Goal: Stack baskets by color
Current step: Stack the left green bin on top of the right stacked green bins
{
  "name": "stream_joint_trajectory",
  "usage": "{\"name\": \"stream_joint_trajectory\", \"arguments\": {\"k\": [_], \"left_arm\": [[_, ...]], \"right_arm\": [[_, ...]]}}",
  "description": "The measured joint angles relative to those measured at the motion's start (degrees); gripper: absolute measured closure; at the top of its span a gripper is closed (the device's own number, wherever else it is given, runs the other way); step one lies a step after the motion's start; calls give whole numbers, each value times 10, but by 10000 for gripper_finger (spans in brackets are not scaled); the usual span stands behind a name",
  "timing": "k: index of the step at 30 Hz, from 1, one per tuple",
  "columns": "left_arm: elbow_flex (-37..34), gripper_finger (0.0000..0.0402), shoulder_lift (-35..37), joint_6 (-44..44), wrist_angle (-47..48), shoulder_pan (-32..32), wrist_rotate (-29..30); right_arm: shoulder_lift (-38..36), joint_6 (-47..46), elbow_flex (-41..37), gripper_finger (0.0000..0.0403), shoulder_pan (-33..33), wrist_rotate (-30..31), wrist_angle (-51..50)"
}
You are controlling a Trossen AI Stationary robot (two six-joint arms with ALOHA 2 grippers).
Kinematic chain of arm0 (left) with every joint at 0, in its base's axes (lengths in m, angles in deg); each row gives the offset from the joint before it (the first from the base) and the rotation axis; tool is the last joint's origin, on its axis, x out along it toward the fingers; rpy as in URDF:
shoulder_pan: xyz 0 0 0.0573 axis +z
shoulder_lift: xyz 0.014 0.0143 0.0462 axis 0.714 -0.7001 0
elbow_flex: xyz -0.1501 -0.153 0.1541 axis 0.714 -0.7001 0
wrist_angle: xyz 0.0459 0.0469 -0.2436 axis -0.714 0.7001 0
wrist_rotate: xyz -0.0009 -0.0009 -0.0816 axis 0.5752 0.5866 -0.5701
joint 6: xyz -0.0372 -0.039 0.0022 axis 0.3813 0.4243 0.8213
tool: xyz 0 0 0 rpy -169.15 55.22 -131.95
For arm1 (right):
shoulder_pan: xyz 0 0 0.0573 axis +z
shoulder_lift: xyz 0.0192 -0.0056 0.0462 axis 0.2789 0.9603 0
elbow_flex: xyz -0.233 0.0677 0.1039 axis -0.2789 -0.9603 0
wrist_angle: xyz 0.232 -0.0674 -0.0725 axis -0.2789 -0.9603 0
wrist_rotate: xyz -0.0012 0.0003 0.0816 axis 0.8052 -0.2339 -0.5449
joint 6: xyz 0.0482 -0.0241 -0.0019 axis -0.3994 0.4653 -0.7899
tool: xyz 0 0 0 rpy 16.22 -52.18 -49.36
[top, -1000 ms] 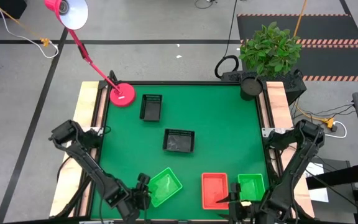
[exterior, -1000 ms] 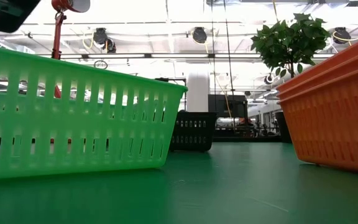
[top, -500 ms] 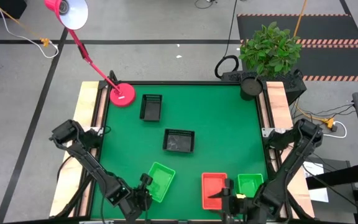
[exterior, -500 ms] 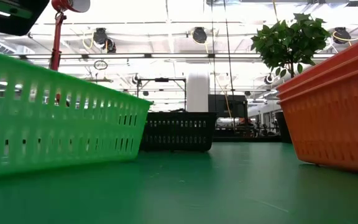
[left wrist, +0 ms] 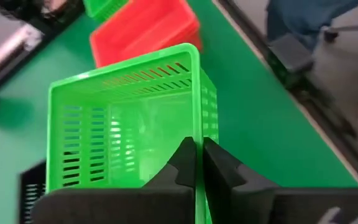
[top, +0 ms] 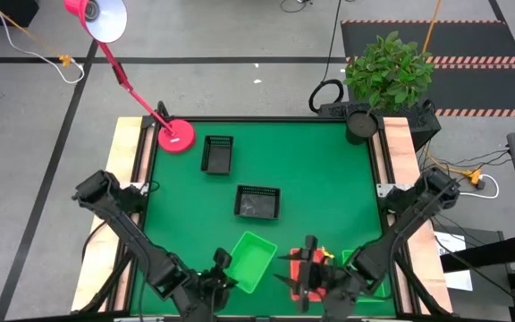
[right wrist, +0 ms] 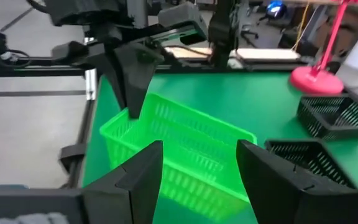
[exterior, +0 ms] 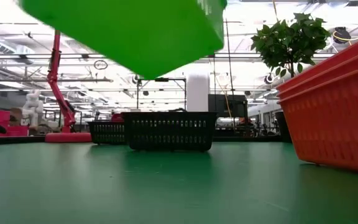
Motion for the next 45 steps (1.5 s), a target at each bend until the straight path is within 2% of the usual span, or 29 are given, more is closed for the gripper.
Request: {"name": "stream_joint_trajectory", "arguments": {"k": [5, 10, 14, 17, 19, 24, 30, 35, 38, 45], "left_arm": [[2, 387, -8, -8, 14, 25, 17], [2, 394, -34, -47, 12, 41, 30], [9, 389, -49, -92, 2, 42, 56], [17, 384, -56, -103, -2, 44, 71], [17, 389, -56, -104, 2, 44, 79], [17, 391, -56, -99, 5, 43, 79], [17, 389, -56, -106, 3, 42, 89], [17, 389, -56, -106, 2, 43, 90], [17, 382, -56, -108, 1, 43, 90], [17, 392, -56, -106, -2, 44, 91]], "right_arm": [[0, 42, 0, 204, -29, 1, 2], [0, 45, 0, 204, -69, -3, -26], [0, 7, 0, 204, -118, -43, -73], [0, -30, 0, 204, -156, -99, -122], [0, -40, 0, 204, -172, -113, -150], [0, -26, 0, 204, -189, -117, -181], [0, -17, -25, 213, -193, -121, -162], [0, -23, -50, 251, -193, -121, -148], [0, -20, -61, 289, -192, -125, -132], [0, -14, -64, 383, -199, -164, -119]]}}
